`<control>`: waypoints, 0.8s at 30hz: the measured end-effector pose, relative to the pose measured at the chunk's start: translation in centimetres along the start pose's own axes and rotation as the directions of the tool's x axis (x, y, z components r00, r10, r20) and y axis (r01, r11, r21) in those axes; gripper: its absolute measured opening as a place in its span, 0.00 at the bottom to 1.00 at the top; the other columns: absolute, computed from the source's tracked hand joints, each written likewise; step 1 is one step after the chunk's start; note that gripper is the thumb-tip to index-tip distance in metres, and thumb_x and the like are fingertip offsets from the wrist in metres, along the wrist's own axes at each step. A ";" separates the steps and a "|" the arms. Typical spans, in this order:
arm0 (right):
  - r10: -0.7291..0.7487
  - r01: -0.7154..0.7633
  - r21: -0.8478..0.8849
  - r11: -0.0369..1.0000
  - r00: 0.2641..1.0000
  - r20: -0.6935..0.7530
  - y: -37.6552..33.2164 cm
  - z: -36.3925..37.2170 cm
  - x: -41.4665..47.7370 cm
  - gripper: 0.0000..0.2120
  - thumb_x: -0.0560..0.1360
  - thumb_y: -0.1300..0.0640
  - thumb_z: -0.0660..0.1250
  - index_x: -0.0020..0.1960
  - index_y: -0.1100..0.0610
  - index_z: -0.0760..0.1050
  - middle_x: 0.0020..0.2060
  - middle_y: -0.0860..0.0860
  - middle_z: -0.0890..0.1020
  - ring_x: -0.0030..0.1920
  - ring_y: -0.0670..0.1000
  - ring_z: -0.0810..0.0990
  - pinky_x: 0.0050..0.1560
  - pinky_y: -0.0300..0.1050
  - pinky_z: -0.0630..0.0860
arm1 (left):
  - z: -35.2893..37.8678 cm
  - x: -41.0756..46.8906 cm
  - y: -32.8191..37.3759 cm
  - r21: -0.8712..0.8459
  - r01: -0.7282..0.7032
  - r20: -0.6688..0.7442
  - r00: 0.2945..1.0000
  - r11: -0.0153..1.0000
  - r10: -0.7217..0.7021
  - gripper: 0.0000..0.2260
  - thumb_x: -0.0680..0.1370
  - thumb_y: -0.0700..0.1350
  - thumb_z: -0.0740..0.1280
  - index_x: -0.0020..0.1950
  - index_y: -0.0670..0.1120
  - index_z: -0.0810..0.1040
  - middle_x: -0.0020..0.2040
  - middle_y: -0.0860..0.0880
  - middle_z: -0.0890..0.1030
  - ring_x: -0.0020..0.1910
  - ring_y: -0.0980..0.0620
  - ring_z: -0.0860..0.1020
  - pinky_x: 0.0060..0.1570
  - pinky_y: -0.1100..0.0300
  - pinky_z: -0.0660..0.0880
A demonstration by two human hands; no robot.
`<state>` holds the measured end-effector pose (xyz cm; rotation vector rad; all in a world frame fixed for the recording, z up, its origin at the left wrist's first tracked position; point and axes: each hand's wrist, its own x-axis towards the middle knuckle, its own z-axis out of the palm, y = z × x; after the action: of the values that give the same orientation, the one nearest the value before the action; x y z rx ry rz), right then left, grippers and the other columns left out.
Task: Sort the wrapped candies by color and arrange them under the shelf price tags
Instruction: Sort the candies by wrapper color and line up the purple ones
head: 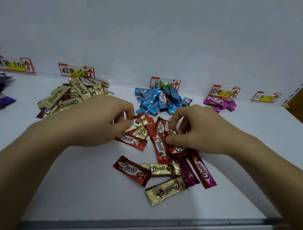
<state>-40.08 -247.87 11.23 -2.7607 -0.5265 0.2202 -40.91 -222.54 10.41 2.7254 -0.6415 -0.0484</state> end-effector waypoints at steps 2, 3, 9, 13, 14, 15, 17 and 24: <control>0.037 -0.042 0.096 0.994 0.998 0.049 -0.1 -0.2 0.2 0.15 0.69 0.45 0.78 0.51 0.46 0.79 0.39 0.46 0.83 0.39 0.44 0.82 0.42 0.43 0.78 | 0.3 0.0 0.3 -0.010 -0.006 0.019 1.000 1.000 0.007 0.07 0.82 0.54 0.62 0.54 0.56 0.78 0.40 0.58 0.79 0.40 0.60 0.76 0.37 0.62 0.69; 0.039 -0.052 0.163 0.985 0.996 0.081 -0.1 -0.4 0.3 0.15 0.68 0.47 0.79 0.52 0.47 0.80 0.38 0.47 0.84 0.38 0.45 0.83 0.45 0.47 0.80 | 0.4 0.1 0.4 -0.028 -0.006 0.023 1.000 1.000 0.007 0.07 0.82 0.55 0.62 0.55 0.56 0.79 0.40 0.58 0.79 0.39 0.61 0.76 0.37 0.62 0.69; -0.017 0.001 0.440 0.898 0.999 0.032 -0.1 -2.0 0.6 0.05 0.73 0.55 0.75 0.46 0.55 0.83 0.34 0.53 0.81 0.35 0.49 0.78 0.43 0.48 0.78 | -0.5 -0.4 0.1 -0.094 0.032 0.025 0.999 0.995 -0.029 0.13 0.83 0.52 0.62 0.66 0.61 0.76 0.38 0.62 0.78 0.37 0.64 0.77 0.36 0.67 0.66; -0.011 0.005 0.524 0.851 1.000 0.007 -1.6 -1.9 2.5 0.04 0.77 0.57 0.72 0.47 0.58 0.83 0.34 0.52 0.82 0.31 0.44 0.74 0.32 0.35 0.71 | -2.0 -2.4 -2.5 -0.086 0.101 -0.056 0.993 0.991 -0.106 0.15 0.83 0.48 0.62 0.68 0.60 0.76 0.36 0.60 0.78 0.36 0.59 0.78 0.37 0.62 0.69; -0.004 0.003 0.547 0.837 1.000 0.000 -2.2 -1.7 3.5 0.04 0.78 0.58 0.71 0.47 0.59 0.83 0.33 0.49 0.82 0.31 0.43 0.75 0.32 0.35 0.71 | -2.3 -2.9 -3.9 -0.109 0.132 -0.107 0.984 0.985 -0.143 0.13 0.82 0.47 0.64 0.65 0.58 0.79 0.34 0.59 0.79 0.34 0.59 0.79 0.37 0.61 0.69; -0.001 0.006 0.561 0.828 1.000 -0.009 -3.2 -1.4 4.8 0.04 0.78 0.58 0.71 0.47 0.59 0.83 0.32 0.47 0.83 0.31 0.42 0.76 0.33 0.34 0.72 | -2.6 -3.2 -5.4 -0.139 0.171 -0.164 0.967 0.975 -0.193 0.11 0.81 0.47 0.66 0.62 0.57 0.81 0.34 0.59 0.81 0.32 0.59 0.80 0.36 0.60 0.70; -0.015 0.025 0.558 0.829 1.000 -0.023 -5.5 -0.6 7.6 0.05 0.78 0.57 0.71 0.47 0.58 0.84 0.33 0.46 0.84 0.33 0.42 0.77 0.35 0.36 0.74 | -3.1 -3.5 -8.1 -0.212 0.255 -0.264 0.914 0.943 -0.307 0.07 0.79 0.48 0.70 0.56 0.55 0.83 0.33 0.59 0.82 0.30 0.59 0.80 0.32 0.62 0.70; -0.004 -0.008 0.512 0.859 1.000 0.022 -11.7 2.6 15.7 0.05 0.77 0.59 0.73 0.49 0.60 0.82 0.41 0.56 0.84 0.39 0.51 0.76 0.35 0.43 0.72 | -1.5 -3.3 -12.1 -0.320 0.370 -0.437 0.759 0.872 -0.482 0.07 0.76 0.52 0.74 0.43 0.52 0.80 0.32 0.53 0.83 0.32 0.58 0.80 0.32 0.59 0.74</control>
<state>-30.01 -230.83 11.38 -2.2380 -0.3974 0.3384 -38.52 -210.52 7.64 2.4521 0.1453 0.4508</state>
